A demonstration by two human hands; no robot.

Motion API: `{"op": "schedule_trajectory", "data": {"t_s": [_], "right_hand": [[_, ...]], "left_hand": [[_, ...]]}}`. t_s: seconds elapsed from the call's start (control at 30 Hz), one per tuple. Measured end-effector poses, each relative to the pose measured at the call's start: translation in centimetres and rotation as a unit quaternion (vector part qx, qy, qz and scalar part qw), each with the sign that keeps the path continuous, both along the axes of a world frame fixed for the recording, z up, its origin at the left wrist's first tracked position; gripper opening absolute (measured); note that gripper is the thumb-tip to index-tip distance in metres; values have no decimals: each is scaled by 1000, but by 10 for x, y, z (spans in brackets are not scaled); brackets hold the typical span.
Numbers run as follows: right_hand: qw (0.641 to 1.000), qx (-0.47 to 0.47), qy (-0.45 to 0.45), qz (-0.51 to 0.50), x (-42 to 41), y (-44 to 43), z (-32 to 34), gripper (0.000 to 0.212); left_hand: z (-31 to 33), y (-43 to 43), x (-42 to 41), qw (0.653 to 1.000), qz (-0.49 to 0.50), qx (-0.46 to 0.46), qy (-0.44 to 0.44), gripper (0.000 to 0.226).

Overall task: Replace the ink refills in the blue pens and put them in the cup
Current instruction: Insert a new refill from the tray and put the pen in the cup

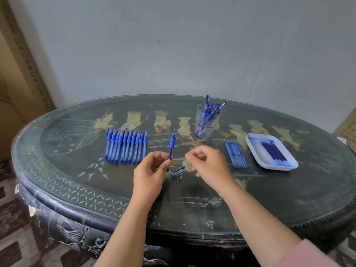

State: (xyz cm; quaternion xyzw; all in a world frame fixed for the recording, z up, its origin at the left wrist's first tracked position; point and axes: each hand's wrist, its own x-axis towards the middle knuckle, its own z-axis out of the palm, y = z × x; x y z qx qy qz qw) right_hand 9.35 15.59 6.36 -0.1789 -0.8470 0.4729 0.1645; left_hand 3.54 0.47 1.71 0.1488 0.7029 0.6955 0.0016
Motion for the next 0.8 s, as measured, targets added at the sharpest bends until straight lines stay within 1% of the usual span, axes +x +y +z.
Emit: {"op": "schedule_trajectory", "data": {"t_s": [0.03, 0.1, 0.17, 0.27, 0.33, 0.47, 0.6, 0.7, 0.8], "right_hand": [[998, 49, -33, -16, 4, 0, -11, 9], [992, 97, -79, -15, 10, -5, -28, 15], [987, 133, -86, -5, 11, -11, -38, 20], [971, 218, -97, -8, 8, -20, -40, 30], [965, 247, -87, -18, 7, -23, -42, 31], [966, 253, -50, -29, 6, -23, -49, 17], [973, 225, -36, -45, 6, -21, -50, 13], [986, 150, -3, -65, 7, -15, -44, 9], [995, 45, 41, -83, 9, -5, -32, 15]], "left_hand": [[0, -2, 2, 1000, 5, -6, -1, 17], [2, -5, 7, 1000, 14, -11, -8, 17], [2, -10, 12, 1000, 19, -13, -15, 17], [1, -16, 20, 999, 24, -9, -25, 16], [-1, -18, 23, 999, 23, -13, -29, 15], [-2, -16, 23, 999, 29, -32, -17, 15], [-2, -12, 23, 999, 27, -41, -15, 18], [-1, -10, 20, 999, 30, -41, -13, 18], [1, -6, 16, 999, 30, -36, -11, 18]]}}
